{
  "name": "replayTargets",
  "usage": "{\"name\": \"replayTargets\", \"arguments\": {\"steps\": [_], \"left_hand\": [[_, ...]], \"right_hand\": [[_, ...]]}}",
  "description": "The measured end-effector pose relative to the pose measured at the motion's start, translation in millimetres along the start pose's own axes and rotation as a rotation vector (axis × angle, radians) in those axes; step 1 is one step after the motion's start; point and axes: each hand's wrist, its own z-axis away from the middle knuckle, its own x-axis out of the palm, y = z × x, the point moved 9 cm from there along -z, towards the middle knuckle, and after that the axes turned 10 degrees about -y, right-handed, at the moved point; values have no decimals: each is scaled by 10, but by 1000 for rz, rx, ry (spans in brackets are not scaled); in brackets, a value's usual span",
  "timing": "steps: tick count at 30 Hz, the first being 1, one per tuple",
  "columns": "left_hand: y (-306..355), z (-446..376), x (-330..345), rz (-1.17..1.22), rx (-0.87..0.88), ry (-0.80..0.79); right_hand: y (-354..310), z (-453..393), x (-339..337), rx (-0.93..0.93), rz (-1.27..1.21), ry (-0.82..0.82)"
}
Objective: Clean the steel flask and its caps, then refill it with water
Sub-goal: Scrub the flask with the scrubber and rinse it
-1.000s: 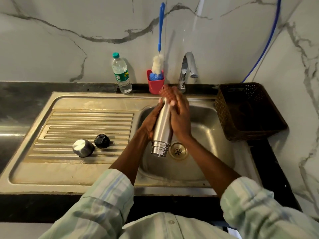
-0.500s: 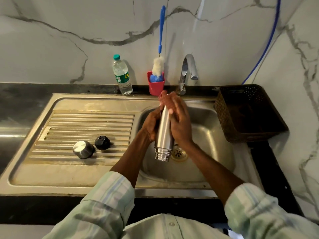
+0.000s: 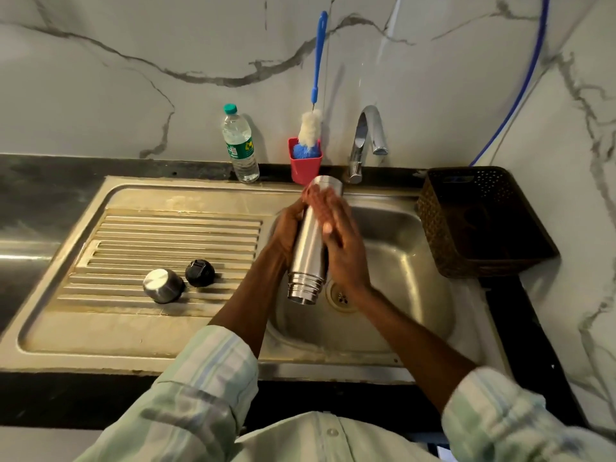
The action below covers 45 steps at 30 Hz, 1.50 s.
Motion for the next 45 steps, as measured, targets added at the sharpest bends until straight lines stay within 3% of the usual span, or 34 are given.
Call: {"name": "replayTargets", "arguments": {"steps": [5,12,15,19,21,24,27,31,34,36,39,42,45], "left_hand": [[-74,-1,249,31,-85,-115],[157,-14,-32,209,-3,53],[147,-42,-170,81,-6,142],[116,-22,-49,-104,-32,222],[107,-13,39,-140,-56,247],[137,-13,273,3,-6,139],[166,31,387,-108,46,54],[221,69,73,-366,136,311],[398,156,-133,-313,226,486],[491,173,-175,-298,223,519],[458,114,-45,-360,139,405],[409,68,177,-572,32,276],[447,94,285,-573,12,269]], "right_hand": [[197,-678,-416,158,-141,110],[85,300,155,129,-220,8],[73,307,184,113,-200,28],[223,-458,-261,246,-242,166],[351,-707,-385,322,-297,156],[427,-728,-345,351,-362,101],[447,-580,-260,366,-487,115],[515,-295,-107,476,-611,125],[696,134,160,638,-684,73],[756,376,296,804,-847,44],[754,368,339,963,-1002,-53],[685,63,212,887,-1045,-92],[632,-132,130,805,-1094,-114]]}}
